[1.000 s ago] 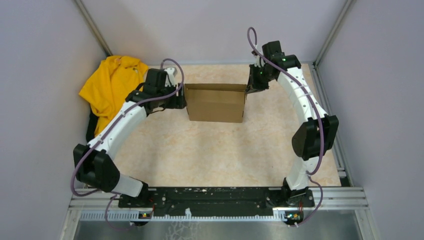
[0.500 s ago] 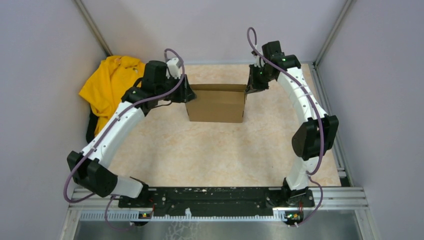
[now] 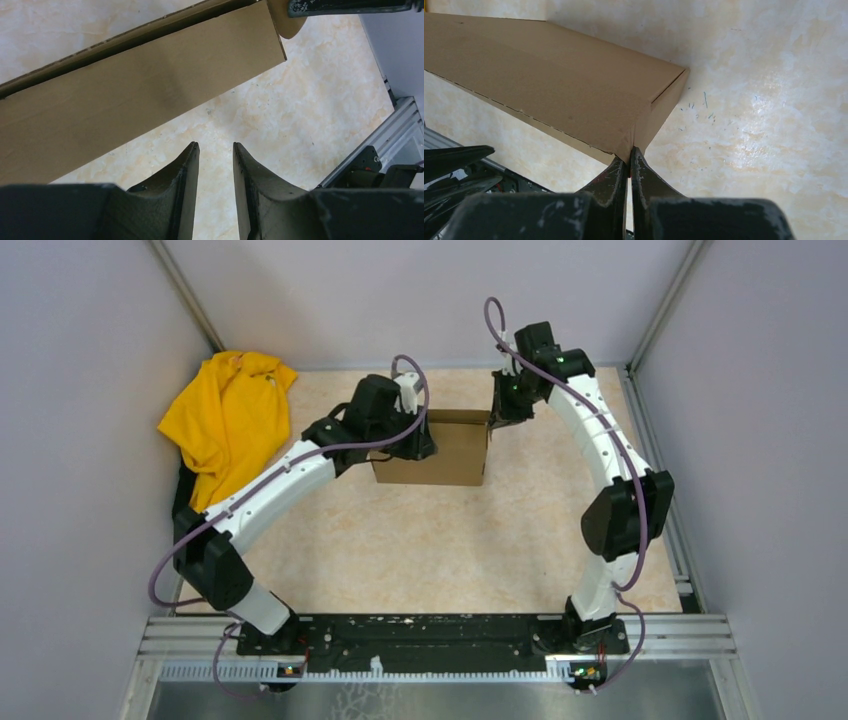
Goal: Fold the paper box
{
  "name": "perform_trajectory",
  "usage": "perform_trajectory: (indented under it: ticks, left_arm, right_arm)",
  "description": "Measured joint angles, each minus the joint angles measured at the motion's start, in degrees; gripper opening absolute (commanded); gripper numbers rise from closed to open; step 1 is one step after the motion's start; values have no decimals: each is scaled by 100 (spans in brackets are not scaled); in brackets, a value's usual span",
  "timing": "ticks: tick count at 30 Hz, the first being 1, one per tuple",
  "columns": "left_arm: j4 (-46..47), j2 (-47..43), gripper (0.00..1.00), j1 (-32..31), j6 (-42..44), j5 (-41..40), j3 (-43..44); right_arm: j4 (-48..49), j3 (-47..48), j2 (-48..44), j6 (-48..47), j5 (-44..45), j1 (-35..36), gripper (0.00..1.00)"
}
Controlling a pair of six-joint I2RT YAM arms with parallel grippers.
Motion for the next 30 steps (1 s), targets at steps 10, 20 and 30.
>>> perform_trajectory:
  ticks: [10, 20, 30]
  left_arm:
    - [299, 446, 36, -299, 24, -715, -2]
    - [308, 660, 36, -544, 90, -1266, -2]
    - [356, 732, 36, -608, 136, -1399, -52]
  right_arm:
    - [-164, 153, 74, 7, 22, 7, 0]
    - [-284, 365, 216, 72, -63, 20, 0]
    - [-662, 826, 496, 186, -105, 153, 0]
